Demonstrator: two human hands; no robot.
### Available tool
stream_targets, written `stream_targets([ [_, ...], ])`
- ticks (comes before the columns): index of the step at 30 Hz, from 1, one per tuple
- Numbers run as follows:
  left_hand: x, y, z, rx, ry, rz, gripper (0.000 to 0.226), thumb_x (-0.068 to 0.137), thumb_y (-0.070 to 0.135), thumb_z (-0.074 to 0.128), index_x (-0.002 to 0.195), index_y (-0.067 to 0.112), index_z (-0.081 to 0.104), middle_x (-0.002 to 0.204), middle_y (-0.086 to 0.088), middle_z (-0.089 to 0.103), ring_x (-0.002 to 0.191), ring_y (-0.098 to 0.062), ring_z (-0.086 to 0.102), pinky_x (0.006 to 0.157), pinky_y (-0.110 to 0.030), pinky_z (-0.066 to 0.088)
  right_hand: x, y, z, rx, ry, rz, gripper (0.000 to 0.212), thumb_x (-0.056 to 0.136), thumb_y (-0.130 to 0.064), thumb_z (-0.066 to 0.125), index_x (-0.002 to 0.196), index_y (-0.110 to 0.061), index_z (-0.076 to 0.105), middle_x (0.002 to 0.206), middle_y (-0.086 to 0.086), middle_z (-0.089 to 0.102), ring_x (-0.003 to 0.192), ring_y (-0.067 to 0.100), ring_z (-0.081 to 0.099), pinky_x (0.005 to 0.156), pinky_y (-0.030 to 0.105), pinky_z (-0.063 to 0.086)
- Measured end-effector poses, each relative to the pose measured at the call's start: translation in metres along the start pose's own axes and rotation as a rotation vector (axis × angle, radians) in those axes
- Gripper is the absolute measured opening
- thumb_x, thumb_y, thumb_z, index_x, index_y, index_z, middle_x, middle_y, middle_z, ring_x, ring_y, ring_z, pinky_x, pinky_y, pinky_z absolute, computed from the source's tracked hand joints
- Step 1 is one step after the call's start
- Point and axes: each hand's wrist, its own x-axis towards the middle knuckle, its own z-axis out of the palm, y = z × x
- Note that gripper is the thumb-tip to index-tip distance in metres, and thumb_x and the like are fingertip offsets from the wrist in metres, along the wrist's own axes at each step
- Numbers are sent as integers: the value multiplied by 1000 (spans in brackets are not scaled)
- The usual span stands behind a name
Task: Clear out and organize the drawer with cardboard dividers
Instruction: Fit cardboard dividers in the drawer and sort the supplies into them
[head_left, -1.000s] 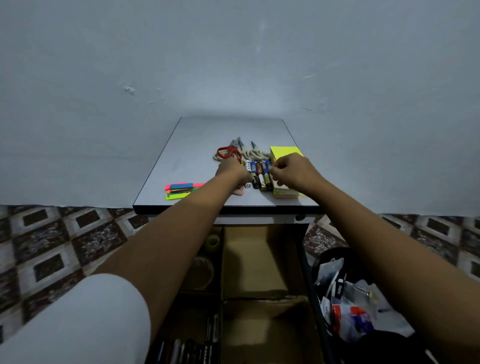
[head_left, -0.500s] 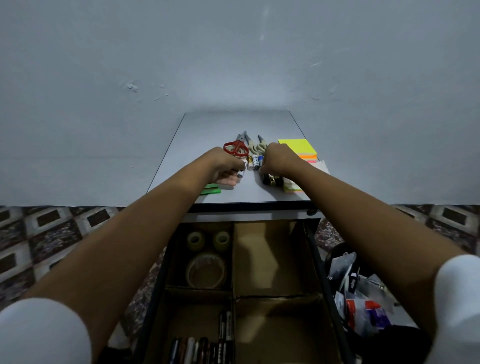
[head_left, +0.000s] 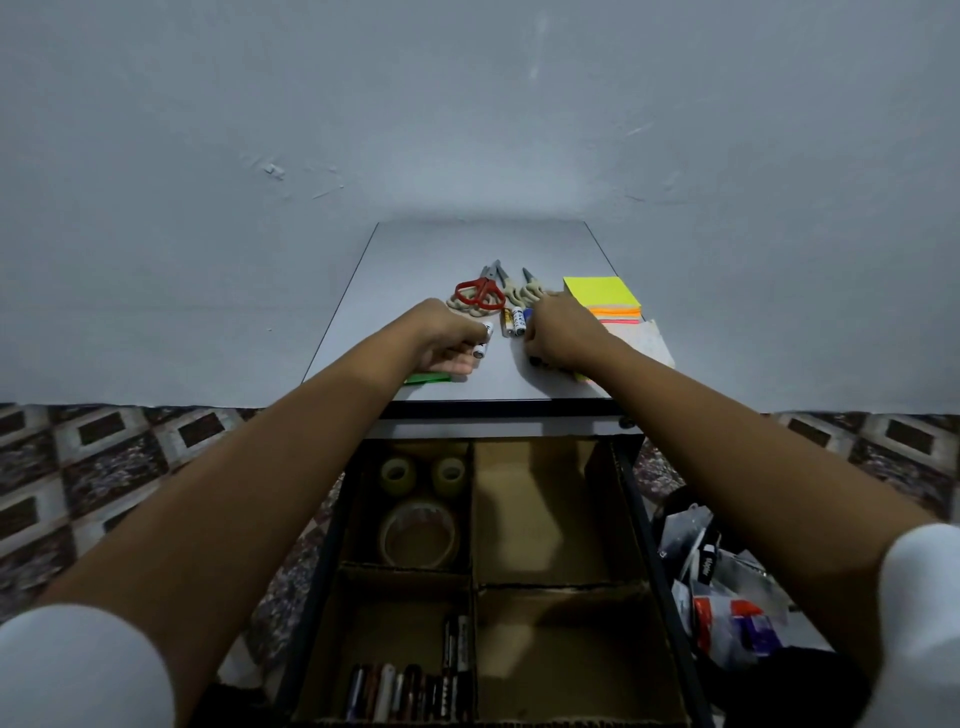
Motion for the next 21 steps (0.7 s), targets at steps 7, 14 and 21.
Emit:
stream_targets([
  [7,-2,-2,-1,-6,10,3,18,88,13,63,75,3,54,68,-11,58,47,-13,57,51,-21,54,0,6,8,10,31,-52,17,81,-13,64,84,2,72,88,17,69,86,29,62,82,36,51],
  [14,-9,-4,0,-17,11,19,17,89,14,62,76,3,55,65,-9,55,53,-14,55,54,-23,54,-4,-4,13,20,41,6,17,86,-15,60,94,-1,62,98,18,65,95,32,60,65,29,38],
  [21,-28,-11,-6,-81,27,54,14,87,14,63,78,3,60,65,-8,57,56,-14,56,64,-26,56,-19,-10,3,227,60,88,17,82,-13,62,75,3,65,67,10,55,71,23,52,49,23,30],
])
